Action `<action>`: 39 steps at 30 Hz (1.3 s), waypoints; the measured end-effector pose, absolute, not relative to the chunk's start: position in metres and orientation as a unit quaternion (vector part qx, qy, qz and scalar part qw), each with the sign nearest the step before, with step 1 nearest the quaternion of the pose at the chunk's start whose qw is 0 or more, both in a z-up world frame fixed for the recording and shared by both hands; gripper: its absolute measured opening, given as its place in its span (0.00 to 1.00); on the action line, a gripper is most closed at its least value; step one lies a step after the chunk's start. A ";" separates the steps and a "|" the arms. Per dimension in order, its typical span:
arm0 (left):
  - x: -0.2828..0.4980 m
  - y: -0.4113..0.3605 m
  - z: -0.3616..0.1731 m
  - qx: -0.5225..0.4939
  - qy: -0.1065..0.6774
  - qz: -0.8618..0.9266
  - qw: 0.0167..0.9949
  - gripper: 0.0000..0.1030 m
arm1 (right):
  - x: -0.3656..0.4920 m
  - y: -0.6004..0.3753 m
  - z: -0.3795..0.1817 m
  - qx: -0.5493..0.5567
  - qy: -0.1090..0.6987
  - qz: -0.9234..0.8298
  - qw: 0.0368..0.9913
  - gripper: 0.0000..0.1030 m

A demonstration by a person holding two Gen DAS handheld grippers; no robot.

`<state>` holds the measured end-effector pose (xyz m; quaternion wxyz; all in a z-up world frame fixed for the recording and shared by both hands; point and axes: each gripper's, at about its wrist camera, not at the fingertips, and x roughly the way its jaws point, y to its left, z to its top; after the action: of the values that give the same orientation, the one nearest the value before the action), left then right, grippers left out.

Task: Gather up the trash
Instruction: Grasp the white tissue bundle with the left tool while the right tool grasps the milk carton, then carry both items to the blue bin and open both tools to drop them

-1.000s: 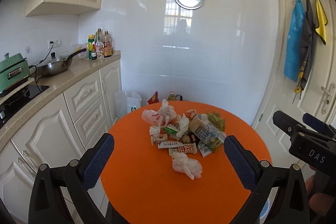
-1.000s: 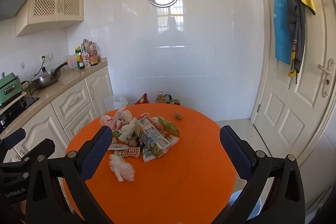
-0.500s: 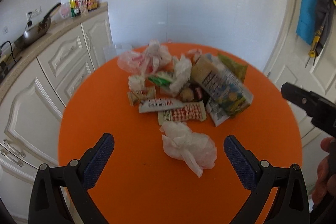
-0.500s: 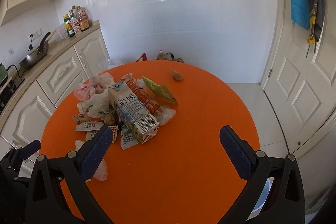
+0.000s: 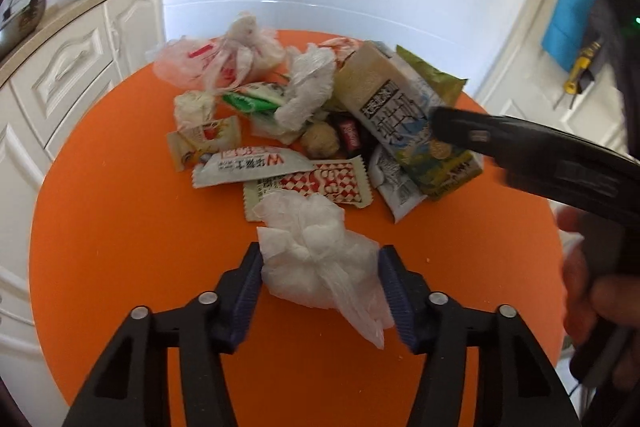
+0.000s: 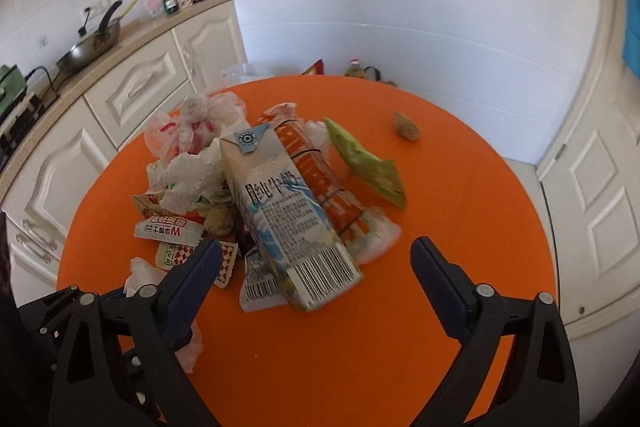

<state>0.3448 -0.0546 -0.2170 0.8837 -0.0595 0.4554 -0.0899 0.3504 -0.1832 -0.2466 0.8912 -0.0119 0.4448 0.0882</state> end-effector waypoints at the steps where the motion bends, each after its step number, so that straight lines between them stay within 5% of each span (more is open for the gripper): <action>1: 0.347 -0.053 -0.219 -0.060 0.456 -0.093 0.883 0.48 | 0.357 -0.180 -0.251 -0.018 0.453 0.093 0.887 0.83; 9: 0.359 -0.036 -0.228 -0.064 0.453 -0.104 0.883 0.44 | 0.369 -0.161 -0.267 -0.026 0.484 0.137 0.864 0.44; 14: 0.362 -0.033 -0.234 -0.071 0.466 -0.104 0.876 0.50 | 0.368 -0.152 -0.274 -0.028 0.490 0.150 0.858 0.42; 26: 0.350 -0.032 -0.221 -0.092 0.455 -0.126 0.877 0.39 | 0.342 -0.192 -0.258 0.078 0.458 0.156 0.872 0.38; 39: 0.328 -0.083 -0.140 -0.039 0.377 -0.155 0.912 0.39 | 0.287 -0.264 -0.208 0.129 0.390 0.103 0.906 0.38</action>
<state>0.3284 -0.0834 -0.1398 0.9121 -0.0391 0.3774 -0.1550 0.2871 -0.2636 -0.2081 0.9058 0.1294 0.3903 0.1028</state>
